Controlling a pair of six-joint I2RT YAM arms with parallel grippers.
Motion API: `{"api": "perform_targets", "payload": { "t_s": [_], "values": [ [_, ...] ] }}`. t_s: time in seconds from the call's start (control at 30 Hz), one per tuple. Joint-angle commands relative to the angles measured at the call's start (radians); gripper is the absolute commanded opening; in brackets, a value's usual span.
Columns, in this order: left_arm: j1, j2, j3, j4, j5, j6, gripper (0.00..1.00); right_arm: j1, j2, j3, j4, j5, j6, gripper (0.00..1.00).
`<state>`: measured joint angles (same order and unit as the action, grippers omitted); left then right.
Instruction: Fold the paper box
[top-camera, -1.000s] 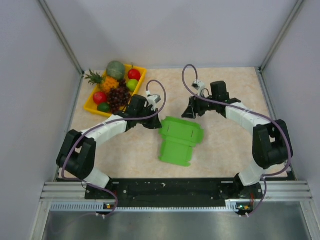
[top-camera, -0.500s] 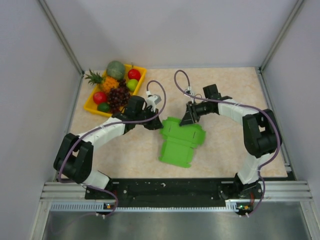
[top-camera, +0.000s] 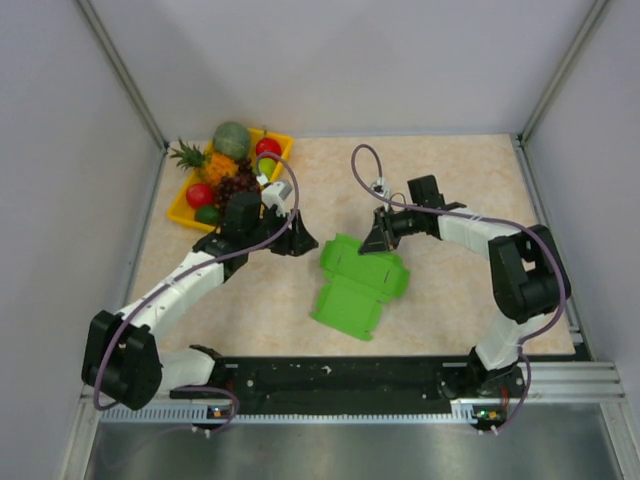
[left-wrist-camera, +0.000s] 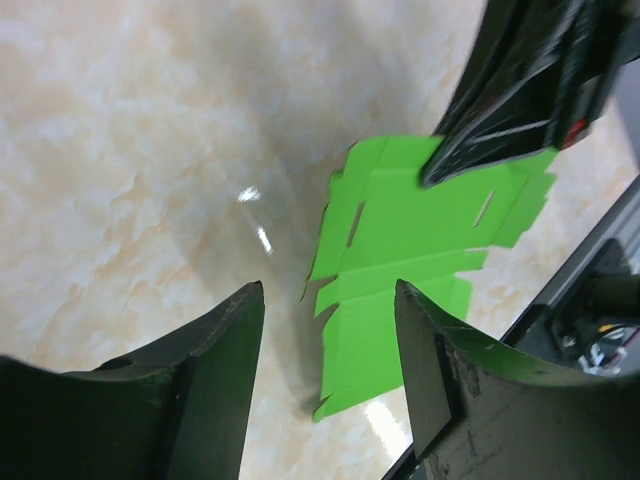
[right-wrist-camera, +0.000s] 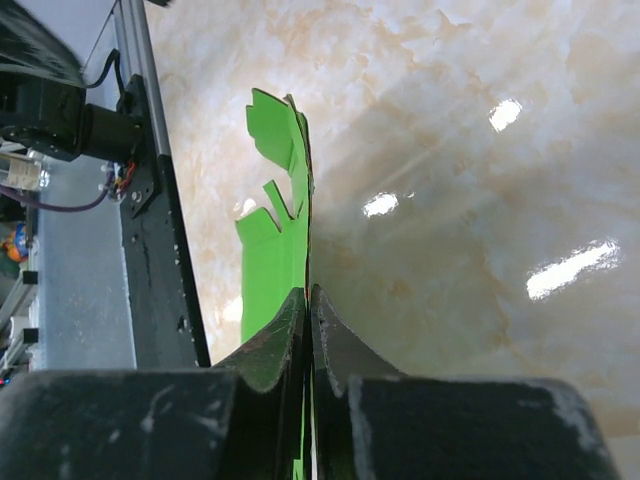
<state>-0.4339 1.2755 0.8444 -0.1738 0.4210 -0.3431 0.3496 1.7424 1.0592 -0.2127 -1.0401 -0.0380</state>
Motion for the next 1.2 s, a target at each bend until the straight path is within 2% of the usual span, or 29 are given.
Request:
{"api": "perform_targets", "payload": {
  "t_s": [0.0, 0.17, 0.23, 0.3, 0.4, 0.5, 0.57, 0.6, 0.63, 0.67, 0.73, 0.77, 0.83, 1.17],
  "values": [
    [-0.002, -0.036, 0.060, 0.094, 0.093, -0.068, 0.60, 0.012, -0.072, -0.007, 0.111, -0.001, 0.061, 0.00],
    [-0.080, 0.132, 0.244, -0.036, 0.084, 0.036, 0.70, 0.014, -0.080, -0.008, 0.118, -0.029, 0.069, 0.00],
    [-0.098, 0.197, 0.316, -0.073, 0.052, 0.062, 0.89, 0.015, -0.081, -0.013, 0.122, -0.034, 0.069, 0.00],
    [-0.103, 0.222, 0.350, -0.093, -0.008, 0.095, 0.90, 0.014, -0.084, -0.015, 0.125, -0.041, 0.069, 0.00],
    [-0.132, 0.229, 0.367, -0.075, -0.097, 0.157, 0.85, 0.015, -0.084, -0.015, 0.128, -0.043, 0.069, 0.00],
    [-0.141, 0.261, 0.384, -0.075, -0.094, 0.173, 0.79, 0.015, -0.084, -0.013, 0.131, -0.044, 0.072, 0.00],
    [-0.141, 0.284, 0.389, -0.072, -0.067, 0.168, 0.69, 0.014, -0.084, -0.011, 0.130, -0.047, 0.072, 0.00],
    [-0.141, 0.301, 0.393, -0.073, -0.056, 0.164, 0.62, 0.014, -0.087, -0.011, 0.133, -0.046, 0.072, 0.00],
    [-0.141, 0.311, 0.394, -0.073, -0.042, 0.159, 0.51, 0.014, -0.089, -0.013, 0.133, -0.044, 0.072, 0.00],
    [-0.141, 0.315, 0.395, -0.075, -0.044, 0.148, 0.47, 0.014, -0.089, -0.013, 0.131, -0.043, 0.072, 0.00],
    [-0.141, 0.326, 0.398, -0.079, -0.050, 0.145, 0.48, 0.015, -0.096, -0.015, 0.133, -0.046, 0.070, 0.00],
    [-0.141, 0.326, 0.398, -0.078, -0.063, 0.145, 0.59, 0.014, -0.096, -0.018, 0.134, -0.049, 0.070, 0.00],
    [-0.141, 0.324, 0.395, -0.079, -0.080, 0.148, 0.59, 0.014, -0.101, -0.018, 0.136, -0.049, 0.070, 0.00],
    [-0.157, 0.317, 0.366, -0.046, -0.079, 0.127, 0.34, 0.014, -0.096, -0.019, 0.147, -0.031, 0.092, 0.00]
  ]
}}
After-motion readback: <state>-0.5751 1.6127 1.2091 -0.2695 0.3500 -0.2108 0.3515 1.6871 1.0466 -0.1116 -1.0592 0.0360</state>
